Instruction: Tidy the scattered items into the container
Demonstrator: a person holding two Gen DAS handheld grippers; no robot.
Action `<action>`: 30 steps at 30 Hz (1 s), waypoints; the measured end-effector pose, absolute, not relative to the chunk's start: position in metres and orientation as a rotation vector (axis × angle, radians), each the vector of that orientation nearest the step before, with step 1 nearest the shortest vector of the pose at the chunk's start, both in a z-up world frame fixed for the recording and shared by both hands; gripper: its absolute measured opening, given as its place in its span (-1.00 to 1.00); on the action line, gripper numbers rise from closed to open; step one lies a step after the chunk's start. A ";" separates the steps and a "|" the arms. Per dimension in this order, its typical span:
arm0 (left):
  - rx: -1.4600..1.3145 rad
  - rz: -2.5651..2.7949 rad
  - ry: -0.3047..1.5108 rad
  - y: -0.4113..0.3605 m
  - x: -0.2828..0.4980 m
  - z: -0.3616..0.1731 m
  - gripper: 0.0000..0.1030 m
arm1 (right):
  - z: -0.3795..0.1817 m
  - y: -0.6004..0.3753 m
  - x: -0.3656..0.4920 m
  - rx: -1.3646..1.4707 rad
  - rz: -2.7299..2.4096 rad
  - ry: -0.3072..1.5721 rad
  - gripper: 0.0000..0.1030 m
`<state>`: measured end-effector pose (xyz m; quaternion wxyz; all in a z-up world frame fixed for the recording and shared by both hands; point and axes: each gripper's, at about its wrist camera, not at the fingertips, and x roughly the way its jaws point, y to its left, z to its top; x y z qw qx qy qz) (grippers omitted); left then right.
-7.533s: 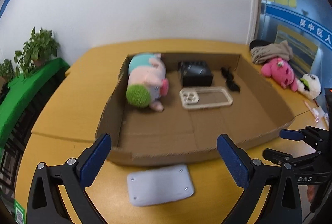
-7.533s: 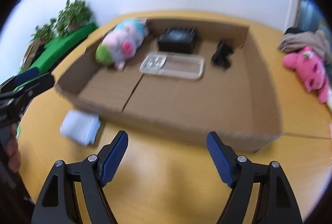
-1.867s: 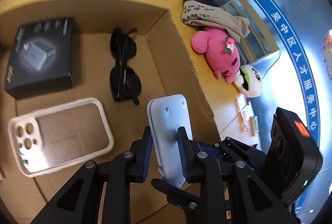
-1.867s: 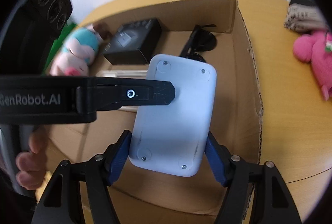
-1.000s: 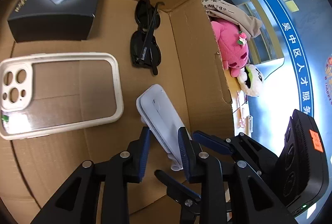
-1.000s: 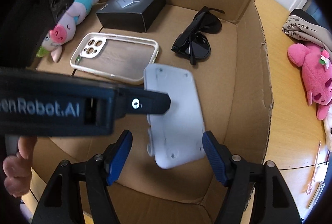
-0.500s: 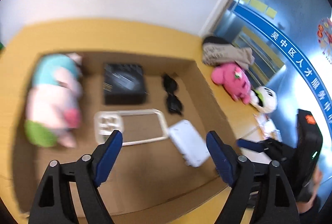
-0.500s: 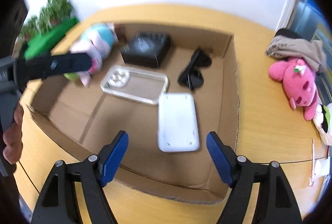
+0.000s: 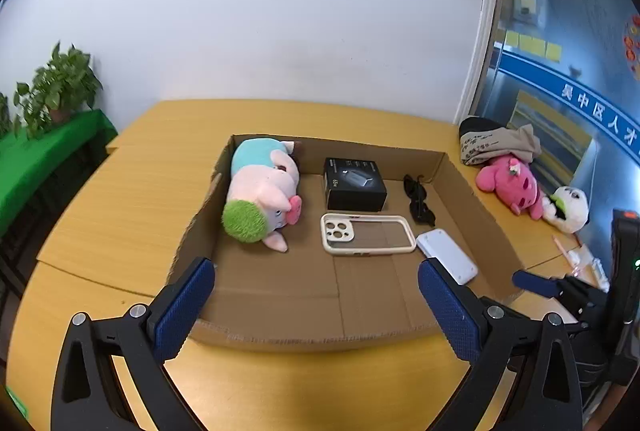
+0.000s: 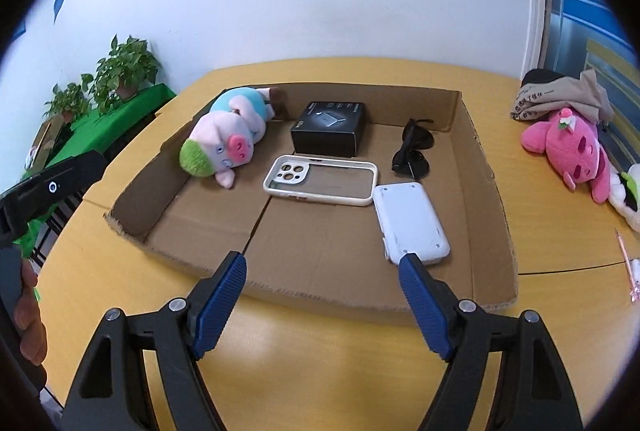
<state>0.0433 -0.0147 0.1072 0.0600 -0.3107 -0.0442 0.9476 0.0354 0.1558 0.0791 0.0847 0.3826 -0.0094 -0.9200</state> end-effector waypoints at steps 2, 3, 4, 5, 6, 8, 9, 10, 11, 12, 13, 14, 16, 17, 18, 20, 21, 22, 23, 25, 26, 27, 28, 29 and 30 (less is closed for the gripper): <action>-0.933 2.873 -0.121 -0.010 0.050 0.106 1.00 | 0.081 0.154 0.044 1.120 -2.754 -0.007 0.52; -0.928 2.872 -0.117 -0.007 0.052 0.106 1.00 | 0.082 0.154 0.046 1.110 -2.761 0.002 0.52; -0.921 2.872 -0.111 -0.004 0.054 0.105 1.00 | 0.083 0.154 0.049 1.103 -2.765 0.009 0.52; -0.914 2.874 -0.104 -0.001 0.056 0.105 1.00 | 0.084 0.155 0.050 1.098 -2.769 0.012 0.52; -0.907 2.875 -0.094 0.002 0.058 0.105 1.00 | 0.084 0.157 0.051 1.095 -2.774 0.012 0.52; -0.895 2.877 -0.068 0.007 0.059 0.105 1.00 | 0.084 0.159 0.052 1.089 -2.785 0.009 0.52; -0.892 2.880 -0.058 0.009 0.059 0.106 1.00 | 0.084 0.161 0.052 1.088 -2.791 0.002 0.52; -0.890 2.884 -0.051 0.011 0.059 0.106 1.00 | 0.084 0.163 0.052 1.089 -2.795 -0.004 0.52; -0.885 2.887 -0.047 0.012 0.059 0.106 1.00 | 0.083 0.165 0.052 1.090 -2.799 -0.006 0.52; -0.882 2.889 -0.044 0.013 0.058 0.107 1.00 | 0.082 0.166 0.052 1.091 -2.801 -0.008 0.52; -0.882 2.892 -0.040 0.014 0.058 0.106 1.00 | 0.082 0.168 0.051 1.093 -2.803 -0.012 0.52; -0.884 2.894 -0.036 0.015 0.057 0.106 1.00 | 0.081 0.169 0.050 1.095 -2.804 -0.016 0.52; -0.888 2.895 -0.037 0.016 0.055 0.105 1.00 | 0.080 0.171 0.049 1.097 -2.807 -0.022 0.52; -0.891 2.897 -0.040 0.016 0.055 0.104 1.00 | 0.079 0.171 0.049 1.097 -2.807 -0.021 0.52; -0.894 2.898 -0.042 0.017 0.055 0.103 1.00 | 0.078 0.171 0.048 1.098 -2.807 -0.021 0.52; -0.901 2.895 -0.047 0.017 0.055 0.102 1.00 | 0.077 0.172 0.047 1.099 -2.805 -0.025 0.52; -0.904 2.893 -0.054 0.017 0.054 0.102 1.00 | 0.076 0.172 0.046 1.102 -2.803 -0.026 0.52; -0.906 2.892 -0.065 0.016 0.053 0.101 1.00 | 0.075 0.171 0.046 1.104 -2.800 -0.025 0.52; -0.913 2.891 -0.079 0.016 0.052 0.101 1.00 | 0.074 0.171 0.045 1.105 -2.798 -0.023 0.52; -0.930 2.896 -0.106 0.013 0.050 0.099 1.00 | 0.072 0.171 0.045 1.109 -2.795 -0.023 0.52; -0.926 2.911 -0.113 0.012 0.050 0.098 1.00 | 0.072 0.171 0.045 1.109 -2.796 -0.024 0.52; -0.907 2.934 -0.112 0.012 0.051 0.098 1.00 | 0.072 0.171 0.045 1.107 -2.797 -0.025 0.52; -0.888 2.962 -0.108 0.011 0.052 0.097 1.00 | 0.072 0.171 0.045 1.104 -2.800 -0.024 0.52; -0.873 2.989 -0.103 0.011 0.052 0.095 1.00 | 0.072 0.171 0.045 1.102 -2.803 -0.021 0.52; -0.867 3.008 -0.100 0.011 0.053 0.094 1.00 | 0.072 0.171 0.044 1.103 -2.805 -0.018 0.52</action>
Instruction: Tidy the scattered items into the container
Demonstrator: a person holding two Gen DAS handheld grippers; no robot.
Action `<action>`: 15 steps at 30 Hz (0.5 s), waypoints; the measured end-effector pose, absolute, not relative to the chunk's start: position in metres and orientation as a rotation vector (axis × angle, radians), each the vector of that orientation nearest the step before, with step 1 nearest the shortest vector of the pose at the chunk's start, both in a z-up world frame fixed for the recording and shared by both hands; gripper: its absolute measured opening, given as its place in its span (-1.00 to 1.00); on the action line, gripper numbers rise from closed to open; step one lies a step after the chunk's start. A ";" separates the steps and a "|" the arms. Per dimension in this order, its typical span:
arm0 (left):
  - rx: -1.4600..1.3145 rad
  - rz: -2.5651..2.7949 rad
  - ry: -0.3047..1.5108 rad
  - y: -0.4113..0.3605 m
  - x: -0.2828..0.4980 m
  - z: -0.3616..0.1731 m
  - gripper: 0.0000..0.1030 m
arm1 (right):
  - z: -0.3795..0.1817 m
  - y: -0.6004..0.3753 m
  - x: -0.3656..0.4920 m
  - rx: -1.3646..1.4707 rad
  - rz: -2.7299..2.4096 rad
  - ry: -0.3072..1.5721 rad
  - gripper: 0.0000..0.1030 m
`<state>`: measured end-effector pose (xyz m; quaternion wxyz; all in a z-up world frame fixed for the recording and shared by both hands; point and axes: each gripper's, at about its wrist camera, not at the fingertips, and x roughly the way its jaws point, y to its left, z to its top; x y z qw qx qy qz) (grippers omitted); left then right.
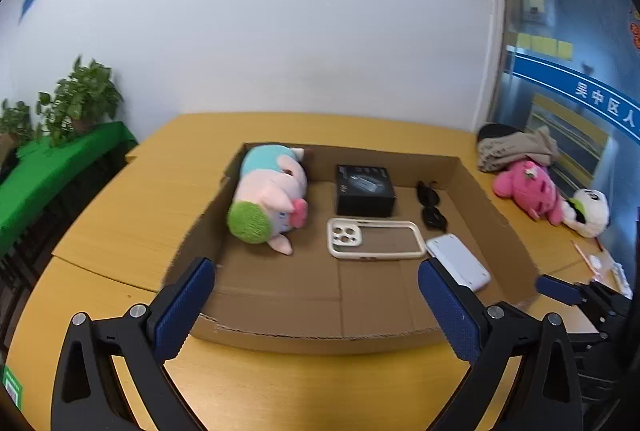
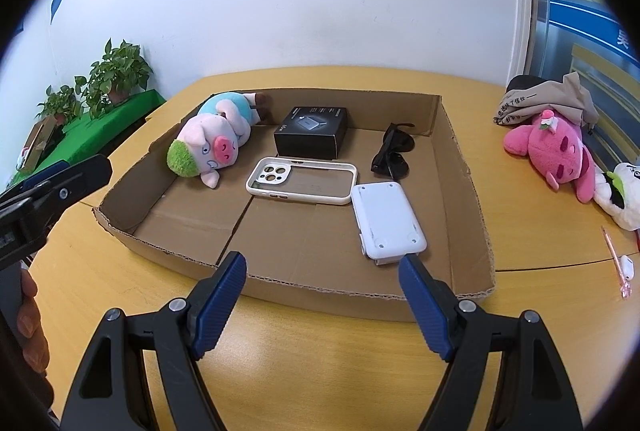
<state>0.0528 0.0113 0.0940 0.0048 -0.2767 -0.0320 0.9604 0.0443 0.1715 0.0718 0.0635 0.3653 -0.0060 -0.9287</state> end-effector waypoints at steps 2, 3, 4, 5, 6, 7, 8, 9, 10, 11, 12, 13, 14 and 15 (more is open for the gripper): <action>-0.861 3.004 -0.102 0.011 0.053 0.091 1.00 | 0.071 0.172 0.043 1.109 -2.805 -0.020 0.52; -0.857 2.977 -0.110 0.011 0.053 0.090 1.00 | 0.070 0.172 0.043 1.111 -2.804 -0.022 0.52; -0.857 2.947 -0.120 0.010 0.052 0.089 1.00 | 0.070 0.172 0.043 1.111 -2.804 -0.021 0.52; -0.866 2.920 -0.133 0.010 0.051 0.088 1.00 | 0.069 0.171 0.043 1.112 -2.804 -0.019 0.52; -0.877 2.898 -0.150 0.010 0.050 0.087 1.00 | 0.069 0.171 0.042 1.116 -2.801 -0.017 0.52; -0.882 2.882 -0.161 0.011 0.049 0.087 1.00 | 0.068 0.171 0.042 1.119 -2.800 -0.018 0.52; -0.887 2.869 -0.170 0.012 0.049 0.086 1.00 | 0.068 0.171 0.042 1.120 -2.800 -0.020 0.52; -0.893 2.862 -0.174 0.013 0.049 0.086 1.00 | 0.068 0.171 0.042 1.120 -2.801 -0.021 0.52; -0.902 2.858 -0.177 0.014 0.048 0.085 1.00 | 0.068 0.171 0.042 1.119 -2.801 -0.021 0.52; -0.915 2.856 -0.179 0.015 0.048 0.085 1.00 | 0.068 0.171 0.042 1.119 -2.802 -0.019 0.52; -0.925 2.858 -0.171 0.017 0.048 0.084 1.00 | 0.068 0.171 0.042 1.121 -2.803 -0.018 0.52; -0.930 2.870 -0.146 0.019 0.049 0.083 1.00 | 0.067 0.171 0.042 1.123 -2.803 -0.019 0.52; -0.931 2.897 -0.104 0.022 0.051 0.082 1.00 | 0.067 0.171 0.041 1.123 -2.803 -0.021 0.52; -0.932 2.927 -0.057 0.025 0.053 0.082 1.00 | 0.067 0.171 0.041 1.123 -2.804 -0.022 0.52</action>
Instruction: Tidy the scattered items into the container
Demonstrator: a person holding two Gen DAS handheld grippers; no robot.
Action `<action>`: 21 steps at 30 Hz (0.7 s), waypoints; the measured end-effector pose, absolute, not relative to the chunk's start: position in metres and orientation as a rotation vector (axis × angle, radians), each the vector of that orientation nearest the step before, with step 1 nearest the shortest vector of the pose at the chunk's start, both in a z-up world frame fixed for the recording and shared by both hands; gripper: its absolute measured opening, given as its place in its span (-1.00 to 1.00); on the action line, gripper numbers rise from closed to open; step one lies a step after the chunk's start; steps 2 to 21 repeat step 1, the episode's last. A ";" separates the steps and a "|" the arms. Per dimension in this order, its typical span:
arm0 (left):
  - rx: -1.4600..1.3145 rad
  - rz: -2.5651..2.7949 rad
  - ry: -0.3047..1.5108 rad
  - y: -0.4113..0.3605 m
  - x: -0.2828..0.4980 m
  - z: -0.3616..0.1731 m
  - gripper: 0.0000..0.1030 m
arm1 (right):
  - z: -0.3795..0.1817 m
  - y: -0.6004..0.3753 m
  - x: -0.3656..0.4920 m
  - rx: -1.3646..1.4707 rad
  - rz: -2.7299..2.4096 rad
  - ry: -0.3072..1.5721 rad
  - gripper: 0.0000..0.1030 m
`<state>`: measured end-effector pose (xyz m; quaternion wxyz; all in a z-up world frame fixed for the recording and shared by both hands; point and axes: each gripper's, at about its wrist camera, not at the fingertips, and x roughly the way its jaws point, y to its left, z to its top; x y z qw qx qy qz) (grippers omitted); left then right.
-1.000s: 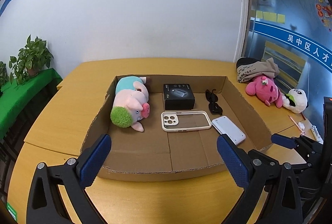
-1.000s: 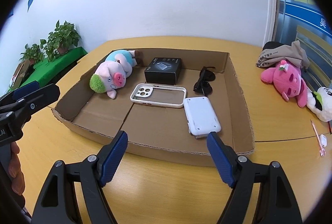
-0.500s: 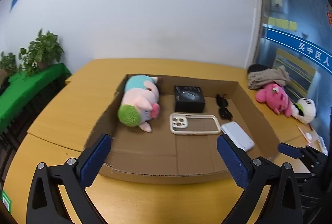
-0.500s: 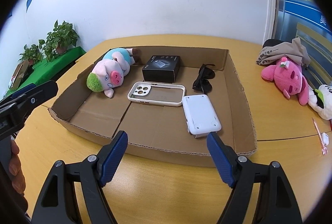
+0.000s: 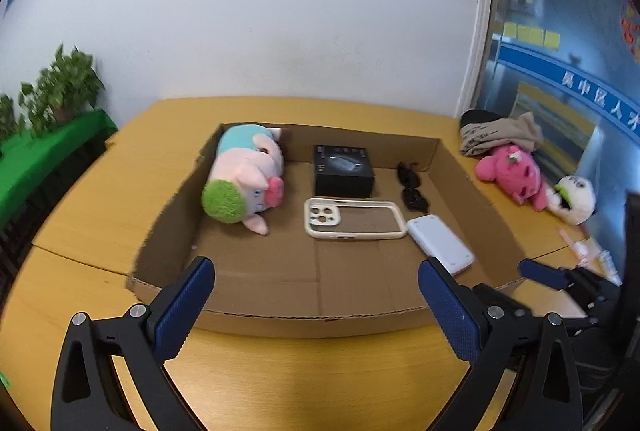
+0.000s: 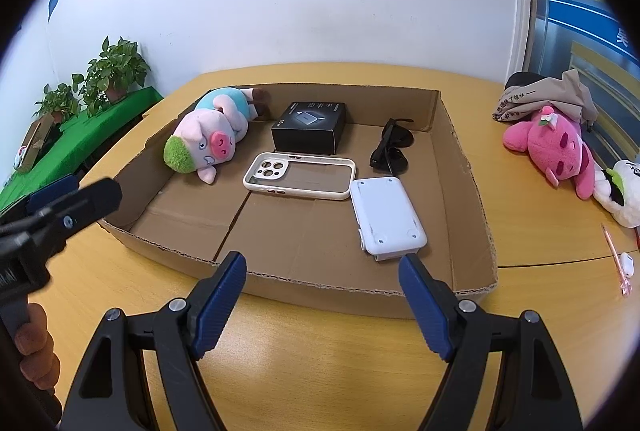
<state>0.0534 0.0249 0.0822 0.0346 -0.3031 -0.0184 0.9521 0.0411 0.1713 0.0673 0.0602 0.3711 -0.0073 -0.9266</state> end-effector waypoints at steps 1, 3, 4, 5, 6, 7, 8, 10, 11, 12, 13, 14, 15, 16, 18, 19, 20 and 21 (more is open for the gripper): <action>-0.931 2.944 -0.028 0.027 0.055 0.082 1.00 | 0.067 0.171 0.041 1.123 -2.806 -0.023 0.52; -0.931 2.944 -0.028 0.027 0.055 0.082 1.00 | 0.067 0.171 0.041 1.123 -2.806 -0.023 0.52; -0.931 2.944 -0.028 0.027 0.055 0.082 1.00 | 0.067 0.171 0.041 1.123 -2.806 -0.023 0.52; -0.931 2.944 -0.028 0.027 0.055 0.082 1.00 | 0.067 0.171 0.041 1.123 -2.806 -0.023 0.52; -0.931 2.944 -0.028 0.027 0.055 0.082 1.00 | 0.067 0.171 0.041 1.123 -2.806 -0.023 0.52; -0.931 2.944 -0.028 0.027 0.055 0.082 1.00 | 0.067 0.171 0.041 1.123 -2.806 -0.023 0.52; -0.931 2.944 -0.028 0.027 0.055 0.082 1.00 | 0.067 0.171 0.041 1.123 -2.806 -0.023 0.52; -0.931 2.944 -0.028 0.027 0.055 0.082 1.00 | 0.067 0.171 0.041 1.123 -2.806 -0.023 0.52; -0.931 2.944 -0.028 0.027 0.055 0.082 1.00 | 0.067 0.171 0.041 1.123 -2.806 -0.023 0.52; -0.931 2.944 -0.028 0.027 0.055 0.082 1.00 | 0.067 0.171 0.041 1.123 -2.806 -0.023 0.52; -0.931 2.944 -0.028 0.027 0.055 0.082 1.00 | 0.067 0.171 0.041 1.123 -2.806 -0.023 0.52; -0.931 2.944 -0.028 0.027 0.055 0.082 1.00 | 0.067 0.171 0.041 1.123 -2.806 -0.023 0.52; -0.931 2.944 -0.028 0.027 0.055 0.082 1.00 | 0.067 0.171 0.041 1.123 -2.806 -0.023 0.52; -0.931 2.944 -0.028 0.027 0.055 0.082 1.00 | 0.067 0.171 0.041 1.123 -2.806 -0.023 0.52; -0.931 2.944 -0.028 0.027 0.055 0.082 1.00 | 0.067 0.171 0.041 1.123 -2.806 -0.023 0.52; -0.931 2.944 -0.028 0.027 0.055 0.082 1.00 | 0.067 0.171 0.041 1.123 -2.806 -0.023 0.52; -0.931 2.944 -0.028 0.027 0.055 0.082 1.00 | 0.067 0.171 0.041 1.123 -2.806 -0.023 0.52; -0.931 2.944 -0.028 0.027 0.055 0.082 1.00 | 0.067 0.171 0.041 1.123 -2.806 -0.023 0.52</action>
